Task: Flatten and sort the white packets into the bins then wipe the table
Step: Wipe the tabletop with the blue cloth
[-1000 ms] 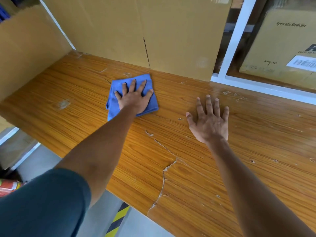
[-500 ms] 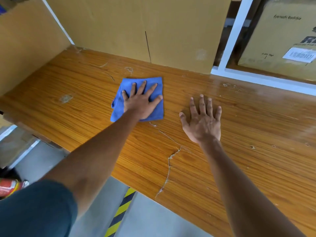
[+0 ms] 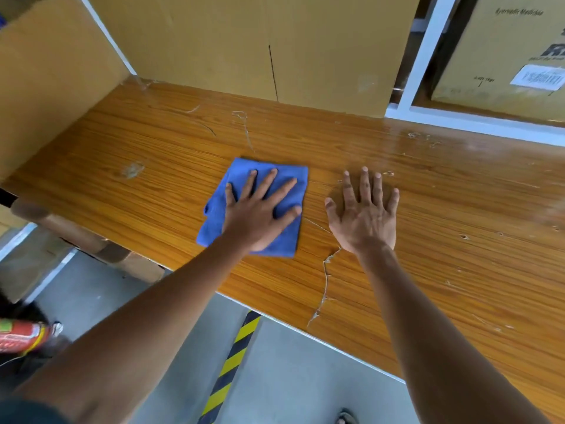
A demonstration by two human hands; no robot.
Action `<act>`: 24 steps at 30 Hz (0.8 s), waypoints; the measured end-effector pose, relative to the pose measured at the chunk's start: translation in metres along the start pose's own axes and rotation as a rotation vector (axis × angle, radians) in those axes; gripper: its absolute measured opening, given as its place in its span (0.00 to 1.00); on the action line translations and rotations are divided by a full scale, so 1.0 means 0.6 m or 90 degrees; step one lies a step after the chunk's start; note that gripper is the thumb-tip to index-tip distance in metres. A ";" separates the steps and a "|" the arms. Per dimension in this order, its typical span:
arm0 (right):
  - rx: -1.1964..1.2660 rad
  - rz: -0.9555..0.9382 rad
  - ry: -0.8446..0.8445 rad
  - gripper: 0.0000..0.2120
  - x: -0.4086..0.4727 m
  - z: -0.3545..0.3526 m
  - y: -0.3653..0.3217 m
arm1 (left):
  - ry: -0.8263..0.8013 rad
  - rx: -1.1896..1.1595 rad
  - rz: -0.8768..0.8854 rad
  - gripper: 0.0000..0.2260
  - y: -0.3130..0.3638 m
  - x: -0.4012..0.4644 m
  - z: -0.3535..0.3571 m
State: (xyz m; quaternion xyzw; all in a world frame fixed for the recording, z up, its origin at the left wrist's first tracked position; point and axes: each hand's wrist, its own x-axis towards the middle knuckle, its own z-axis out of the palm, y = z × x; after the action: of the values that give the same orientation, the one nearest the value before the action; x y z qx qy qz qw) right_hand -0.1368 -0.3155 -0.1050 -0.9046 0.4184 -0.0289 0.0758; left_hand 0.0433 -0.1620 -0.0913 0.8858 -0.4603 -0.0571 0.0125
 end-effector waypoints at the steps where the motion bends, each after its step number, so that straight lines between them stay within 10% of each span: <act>1: -0.004 -0.001 0.002 0.37 -0.002 0.002 -0.002 | 0.005 0.000 -0.016 0.34 -0.010 0.039 -0.008; 7: -0.015 0.000 -0.003 0.40 -0.017 0.004 -0.014 | -0.045 -0.010 -0.046 0.35 -0.048 0.167 -0.032; 16: 0.006 0.023 -0.012 0.42 -0.056 0.003 -0.064 | 0.019 0.016 0.049 0.35 -0.087 -0.087 0.011; 24: -0.005 0.025 0.003 0.39 -0.057 0.011 -0.072 | -0.037 -0.028 -0.058 0.37 -0.091 0.106 -0.033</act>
State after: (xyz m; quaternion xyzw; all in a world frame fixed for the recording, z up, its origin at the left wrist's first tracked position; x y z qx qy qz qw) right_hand -0.1255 -0.2609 -0.1042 -0.8965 0.4363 -0.0279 0.0716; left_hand 0.1265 -0.1831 -0.0813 0.9034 -0.4182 -0.0934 0.0161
